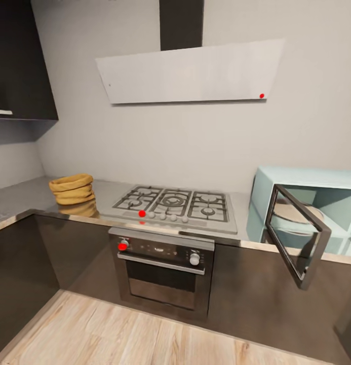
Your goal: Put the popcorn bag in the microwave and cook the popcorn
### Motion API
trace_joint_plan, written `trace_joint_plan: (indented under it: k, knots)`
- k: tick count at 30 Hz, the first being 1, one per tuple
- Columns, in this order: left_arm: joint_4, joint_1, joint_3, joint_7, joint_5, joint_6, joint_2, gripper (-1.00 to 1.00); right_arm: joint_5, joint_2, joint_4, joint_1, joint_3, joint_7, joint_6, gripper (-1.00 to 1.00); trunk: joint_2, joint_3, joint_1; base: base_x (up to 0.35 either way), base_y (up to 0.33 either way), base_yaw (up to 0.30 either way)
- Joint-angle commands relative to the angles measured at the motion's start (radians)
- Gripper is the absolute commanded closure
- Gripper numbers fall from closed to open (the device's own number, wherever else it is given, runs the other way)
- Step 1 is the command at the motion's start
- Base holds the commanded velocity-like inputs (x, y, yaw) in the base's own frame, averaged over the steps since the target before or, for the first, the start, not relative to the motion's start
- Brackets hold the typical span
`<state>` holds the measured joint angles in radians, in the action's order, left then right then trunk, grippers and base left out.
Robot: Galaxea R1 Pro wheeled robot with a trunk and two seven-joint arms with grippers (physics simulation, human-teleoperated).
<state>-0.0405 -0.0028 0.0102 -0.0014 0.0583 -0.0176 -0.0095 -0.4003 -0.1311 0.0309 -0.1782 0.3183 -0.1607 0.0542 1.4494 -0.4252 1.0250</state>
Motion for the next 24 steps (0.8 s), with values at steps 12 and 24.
trace_joint_plan:
  k: [12,24]
  knots:
    - [0.000,0.000,0.001,-0.001,0.006,-0.002,-0.001,-1.00,-0.009,0.002,0.004,-0.001,0.008,0.076,0.010,-1.00,0.001,-0.001,0.000,0.000,0.000,0.300]
    - [0.000,0.000,0.000,-0.002,0.006,-0.002,-0.001,-1.00,-0.009,0.001,0.004,-0.001,0.008,0.075,0.009,-1.00,0.001,-0.001,0.000,0.000,0.000,0.300]
